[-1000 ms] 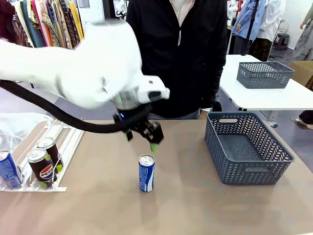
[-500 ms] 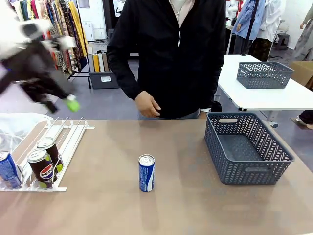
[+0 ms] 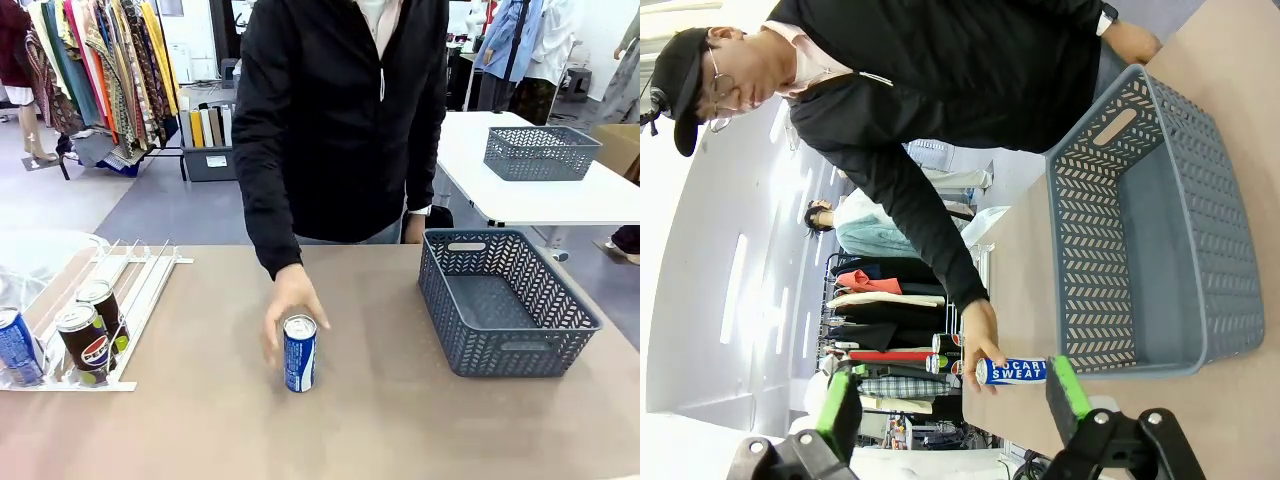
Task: Retrieve and store the cans from the dispenser.
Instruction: Pick up one can from the Automatic Can Dispenser and place it in the middle of the table, then pick up the last remaining can from one row of the Automatic Can Dispenser and place it in the middle of the table.
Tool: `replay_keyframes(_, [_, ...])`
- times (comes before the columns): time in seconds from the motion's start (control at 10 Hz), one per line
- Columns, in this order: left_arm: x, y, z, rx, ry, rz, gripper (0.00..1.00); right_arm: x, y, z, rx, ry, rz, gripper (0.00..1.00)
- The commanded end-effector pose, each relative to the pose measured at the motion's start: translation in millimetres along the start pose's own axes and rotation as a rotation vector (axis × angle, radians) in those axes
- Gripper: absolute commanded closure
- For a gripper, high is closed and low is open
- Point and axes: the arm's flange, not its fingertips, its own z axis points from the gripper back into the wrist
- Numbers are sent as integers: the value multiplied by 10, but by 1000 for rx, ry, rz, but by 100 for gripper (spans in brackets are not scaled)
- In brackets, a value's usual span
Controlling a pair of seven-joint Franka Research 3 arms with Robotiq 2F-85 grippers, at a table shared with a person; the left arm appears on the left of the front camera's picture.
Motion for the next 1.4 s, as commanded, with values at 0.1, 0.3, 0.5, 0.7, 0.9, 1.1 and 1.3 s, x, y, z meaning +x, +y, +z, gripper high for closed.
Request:
replay_keyframes(0.1, [-169, 504, 80, -152, -154, 162, 0, 0, 24, 5, 10, 2, -2, 0])
replay_keyframes(0.3, [-172, 523, 156, -93, -112, 157, 0, 0, 24, 5, 10, 2, -2, 0])
replay_keyframes(0.5, [-172, 523, 156, -93, -112, 157, 0, 0, 24, 5, 10, 2, -2, 0])
replay_keyframes(0.7, [-172, 523, 156, -93, -112, 157, 0, 0, 24, 5, 10, 2, -2, 0])
replay_keyframes(0.9, [-172, 523, 156, -93, -112, 157, 0, 0, 24, 5, 10, 2, -2, 0])
replay_keyframes(1.1, [-172, 523, 156, -93, -112, 157, 0, 0, 24, 5, 10, 2, -2, 0])
replay_keyframes(1.3, [-163, 527, 135, -79, -108, 178, 0, 0, 24, 5, 10, 2, -2, 0])
